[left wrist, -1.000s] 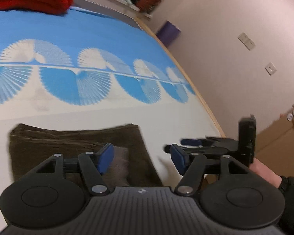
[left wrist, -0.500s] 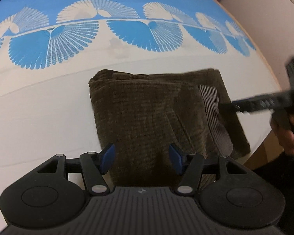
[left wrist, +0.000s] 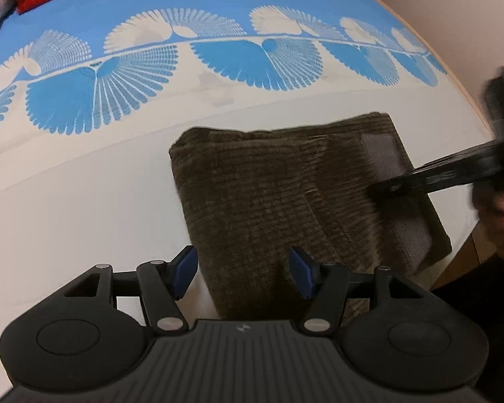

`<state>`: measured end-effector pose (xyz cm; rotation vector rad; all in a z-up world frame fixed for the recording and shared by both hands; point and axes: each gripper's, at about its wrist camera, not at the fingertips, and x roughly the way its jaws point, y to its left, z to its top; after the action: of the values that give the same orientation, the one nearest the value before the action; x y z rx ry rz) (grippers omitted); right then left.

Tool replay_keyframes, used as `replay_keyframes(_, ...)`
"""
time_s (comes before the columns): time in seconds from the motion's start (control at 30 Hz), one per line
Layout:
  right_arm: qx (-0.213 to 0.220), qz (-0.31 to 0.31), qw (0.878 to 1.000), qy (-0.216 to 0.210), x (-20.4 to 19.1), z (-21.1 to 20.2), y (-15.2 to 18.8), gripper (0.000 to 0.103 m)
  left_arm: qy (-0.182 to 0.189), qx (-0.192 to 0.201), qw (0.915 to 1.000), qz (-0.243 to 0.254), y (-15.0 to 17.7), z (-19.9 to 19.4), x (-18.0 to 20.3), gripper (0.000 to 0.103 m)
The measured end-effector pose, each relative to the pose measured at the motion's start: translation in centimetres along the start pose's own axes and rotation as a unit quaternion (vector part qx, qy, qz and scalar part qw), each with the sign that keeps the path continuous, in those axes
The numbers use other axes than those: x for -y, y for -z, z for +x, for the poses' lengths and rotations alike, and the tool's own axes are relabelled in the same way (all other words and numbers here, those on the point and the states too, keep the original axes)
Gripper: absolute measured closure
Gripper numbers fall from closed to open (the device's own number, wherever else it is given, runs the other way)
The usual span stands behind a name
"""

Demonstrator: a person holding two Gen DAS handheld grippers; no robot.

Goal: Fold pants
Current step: 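Fold the waistband over the pants bundle with the right gripper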

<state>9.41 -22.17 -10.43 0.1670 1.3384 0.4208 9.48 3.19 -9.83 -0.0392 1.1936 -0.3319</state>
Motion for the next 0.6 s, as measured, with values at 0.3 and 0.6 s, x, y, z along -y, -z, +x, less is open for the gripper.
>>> replay_keyframes(0.3, 0.089, 0.048, 0.994, -0.033, 7.6, -8.5, 2.0, 0.08, 0.054, 0.054, 0.997, 0.015, -1.0, -1.9, 2.1, 0.038)
replay_keyframes(0.6, 0.12, 0.025, 0.99, 0.074, 8.8, -8.3, 1.9, 0.066, 0.062, -0.037, 0.983, 0.169, 1.5, 2.6, 8.3, 0.053)
